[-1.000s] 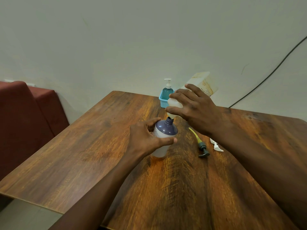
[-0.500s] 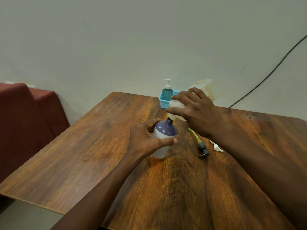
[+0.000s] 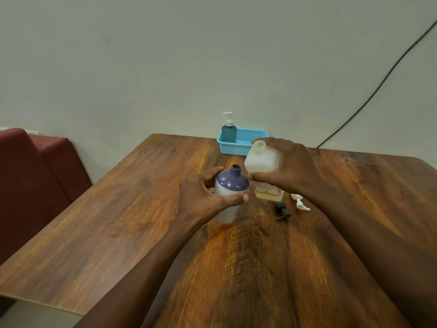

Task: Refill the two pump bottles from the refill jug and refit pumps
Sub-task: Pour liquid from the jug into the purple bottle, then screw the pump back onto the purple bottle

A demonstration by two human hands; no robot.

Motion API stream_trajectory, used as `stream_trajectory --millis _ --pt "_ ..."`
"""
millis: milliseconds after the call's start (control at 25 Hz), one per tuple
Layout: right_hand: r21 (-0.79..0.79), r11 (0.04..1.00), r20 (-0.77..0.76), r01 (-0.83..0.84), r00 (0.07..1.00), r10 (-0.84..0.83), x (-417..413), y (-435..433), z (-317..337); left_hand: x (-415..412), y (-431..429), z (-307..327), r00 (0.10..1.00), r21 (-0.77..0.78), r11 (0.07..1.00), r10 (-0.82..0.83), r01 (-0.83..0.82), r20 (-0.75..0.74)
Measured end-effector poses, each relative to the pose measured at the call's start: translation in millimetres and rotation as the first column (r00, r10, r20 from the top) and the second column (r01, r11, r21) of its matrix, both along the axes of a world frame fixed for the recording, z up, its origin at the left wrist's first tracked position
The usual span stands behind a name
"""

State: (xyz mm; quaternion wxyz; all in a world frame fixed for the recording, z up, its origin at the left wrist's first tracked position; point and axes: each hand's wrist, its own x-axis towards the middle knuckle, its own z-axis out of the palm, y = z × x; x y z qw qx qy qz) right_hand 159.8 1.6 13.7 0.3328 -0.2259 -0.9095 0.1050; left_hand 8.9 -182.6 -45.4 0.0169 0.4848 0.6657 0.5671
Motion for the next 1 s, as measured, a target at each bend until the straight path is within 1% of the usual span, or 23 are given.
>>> stream_trajectory --millis 80,160,320,400,520,720,880,1000 --pt "-0.117 0.992 -0.064 0.05 0.996 -0.057 10 10 0 1 6 -3 1.0 -0.006 1.0 -0.012 0.012 0.008" --pt "-0.192 0.978 -0.124 0.077 0.987 -0.102 22 26 -1 1 12 -6 1.0 -0.012 1.0 -0.013 0.013 0.01" --pt "-0.245 0.952 -0.165 0.185 0.959 -0.229 44 58 -8 8 25 -7 1.0 -0.03 0.999 -0.014 0.015 0.017" --pt "-0.261 0.939 -0.155 0.222 0.951 -0.268 52 68 -11 13 32 -4 1.0 -0.044 0.999 -0.018 0.019 0.026" --pt "-0.266 0.934 -0.146 0.24 0.947 -0.285 63 76 -17 22 42 2 0.999 -0.052 0.998 -0.043 0.044 0.018" --pt "-0.253 0.911 -0.13 0.327 0.921 -0.366 85 87 -26 32 58 2 0.996 -0.026 0.996 -0.087 0.088 0.029" --pt "-0.23 0.883 -0.055 0.409 0.9 -0.432 96 97 -38 36 63 3 0.992 -0.041 0.992 -0.122 0.123 0.043" --pt "-0.255 0.858 -0.027 0.446 0.884 -0.467 101 100 -49 37 63 3 0.991 -0.044 0.991 -0.126 0.128 0.049"
